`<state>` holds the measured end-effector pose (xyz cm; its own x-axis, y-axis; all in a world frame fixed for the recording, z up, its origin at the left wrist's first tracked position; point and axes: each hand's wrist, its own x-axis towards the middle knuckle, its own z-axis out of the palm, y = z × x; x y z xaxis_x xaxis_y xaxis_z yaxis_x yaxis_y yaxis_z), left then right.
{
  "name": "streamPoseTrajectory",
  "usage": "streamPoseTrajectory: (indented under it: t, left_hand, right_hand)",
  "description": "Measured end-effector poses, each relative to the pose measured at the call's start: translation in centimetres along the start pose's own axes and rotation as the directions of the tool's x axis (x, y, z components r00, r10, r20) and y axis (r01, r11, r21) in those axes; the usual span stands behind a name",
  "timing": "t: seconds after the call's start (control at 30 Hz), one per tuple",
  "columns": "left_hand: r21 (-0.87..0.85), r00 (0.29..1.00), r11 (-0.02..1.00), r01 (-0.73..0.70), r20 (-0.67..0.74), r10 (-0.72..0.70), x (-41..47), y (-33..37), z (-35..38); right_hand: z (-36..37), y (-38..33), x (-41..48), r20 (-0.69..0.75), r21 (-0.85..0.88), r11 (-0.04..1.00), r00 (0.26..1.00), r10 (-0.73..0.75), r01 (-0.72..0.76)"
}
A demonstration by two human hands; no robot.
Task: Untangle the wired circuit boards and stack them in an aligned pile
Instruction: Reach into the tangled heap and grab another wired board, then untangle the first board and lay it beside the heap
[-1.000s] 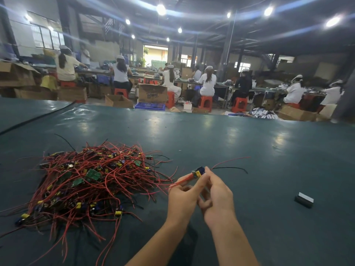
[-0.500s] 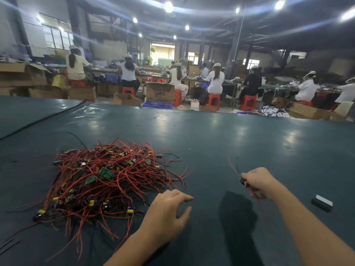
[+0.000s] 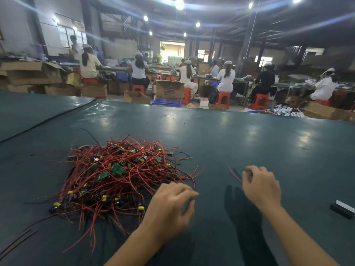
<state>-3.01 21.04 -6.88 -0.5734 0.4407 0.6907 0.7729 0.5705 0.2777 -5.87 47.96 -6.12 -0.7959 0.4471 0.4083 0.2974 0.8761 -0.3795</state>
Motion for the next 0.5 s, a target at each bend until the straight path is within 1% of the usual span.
streamPoseTrajectory:
  t: [0.03, 0.1, 0.13, 0.17, 0.2, 0.23, 0.3, 0.33, 0.37, 0.43, 0.5]
  left_hand:
    - [0.007, 0.996, 1.0, 0.002, -0.094, -0.002, 0.7, -0.2, -0.9]
    - [0.004, 0.969, 0.997, 0.071, -0.237, -0.068, 2.1, -1.2, -3.2]
    - [0.005, 0.954, 0.99, 0.143, -0.265, -0.137, 2.7, -1.8, -4.4]
    - [0.028, 0.94, 0.971, 0.239, -0.256, -0.224, 3.4, -2.6, -5.6]
    - [0.086, 0.921, 0.934, 0.346, -0.218, -0.322, 3.8, -3.3, -6.6]
    - [0.162, 0.889, 0.878, 0.451, -0.173, -0.425, 4.0, -4.2, -7.5]
    - [0.299, 0.785, 0.735, 0.608, -0.086, -0.614, 3.6, -5.7, -8.9]
    - [0.332, 0.737, 0.687, 0.646, -0.037, -0.675, 3.2, -6.2, -9.5]
    - [0.334, 0.706, 0.666, 0.667, 0.003, -0.709, 2.7, -6.5, -9.9]
    - [0.306, 0.693, 0.669, 0.677, 0.042, -0.72, 1.8, -6.8, -10.3]
    - [0.284, 0.704, 0.68, 0.676, 0.023, -0.71, 1.3, -6.9, -10.4]
  right_hand:
    - [0.2, -1.5, -0.7, -0.013, 0.127, 0.992, 1.0, -0.013, 0.015]
    - [0.7, -4.3, -2.2, -0.006, 0.386, 0.922, 1.0, -0.005, 0.007]
    - [1.0, -5.6, -3.1, 0.006, 0.496, 0.868, 1.0, 0.001, -0.004]
    - [1.2, -6.8, -4.1, 0.02, 0.585, 0.811, 1.0, 0.004, -0.015]
    - [1.4, -7.8, -5.2, 0.033, 0.654, 0.756, 0.999, 0.004, -0.025]
    - [1.7, -8.6, -6.3, 0.045, 0.704, 0.709, 0.999, 0.007, -0.037]
    - [2.4, -9.5, -8.2, 0.076, 0.768, 0.637, 0.997, 0.019, -0.071]
    - [2.7, -9.7, -8.9, 0.095, 0.783, 0.616, 0.995, 0.017, -0.085]
    - [2.9, -9.9, -9.4, 0.114, 0.788, 0.608, 0.993, 0.009, -0.096]
    - [3.2, -9.7, -9.8, 0.135, 0.785, 0.609, 0.991, 0.002, -0.109]
    - [3.2, -9.4, -10.0, 0.139, 0.782, 0.614, 0.99, 0.003, -0.112]
